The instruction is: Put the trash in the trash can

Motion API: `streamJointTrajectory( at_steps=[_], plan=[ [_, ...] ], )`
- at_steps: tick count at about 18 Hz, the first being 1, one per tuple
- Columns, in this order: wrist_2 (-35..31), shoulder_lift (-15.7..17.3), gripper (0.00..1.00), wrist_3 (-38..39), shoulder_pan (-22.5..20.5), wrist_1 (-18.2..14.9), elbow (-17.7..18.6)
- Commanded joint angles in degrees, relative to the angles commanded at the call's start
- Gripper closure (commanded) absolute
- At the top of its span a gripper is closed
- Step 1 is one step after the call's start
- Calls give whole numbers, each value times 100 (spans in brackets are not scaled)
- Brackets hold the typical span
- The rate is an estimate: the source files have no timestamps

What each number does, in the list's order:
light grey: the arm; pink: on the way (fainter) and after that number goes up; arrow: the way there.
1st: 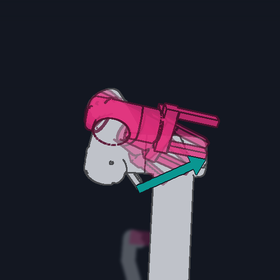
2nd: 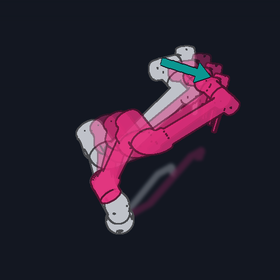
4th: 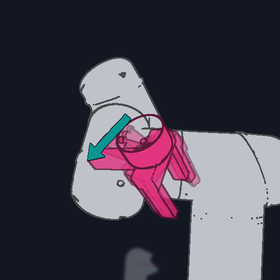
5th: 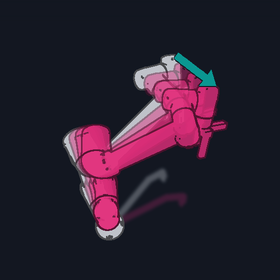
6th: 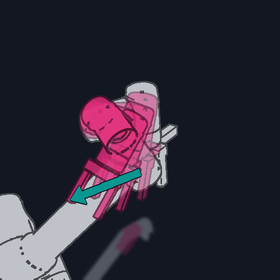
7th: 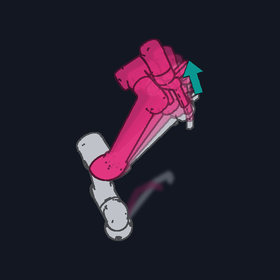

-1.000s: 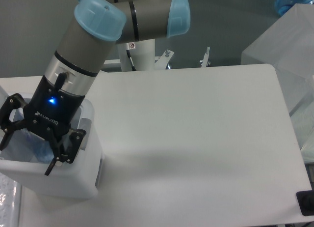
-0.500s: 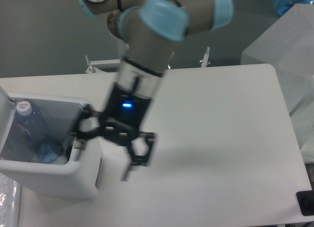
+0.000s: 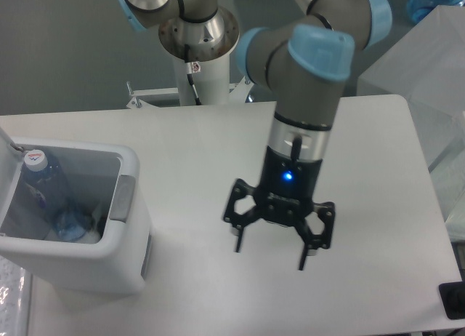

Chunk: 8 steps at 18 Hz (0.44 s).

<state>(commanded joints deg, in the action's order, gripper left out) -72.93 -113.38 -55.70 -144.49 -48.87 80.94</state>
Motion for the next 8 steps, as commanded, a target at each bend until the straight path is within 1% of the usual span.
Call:
streamJointTrajectory(
  at_steps=[1,4,6,8],
  plan=[
    [-141,9,0,-220,0,-26,79],
    [-423,79,0,-967,-26,-35,667],
    [-572,236,0,-1433,-79,-44,949],
    [-818,307,0,-1680,-88,-192,1055]
  ],
)
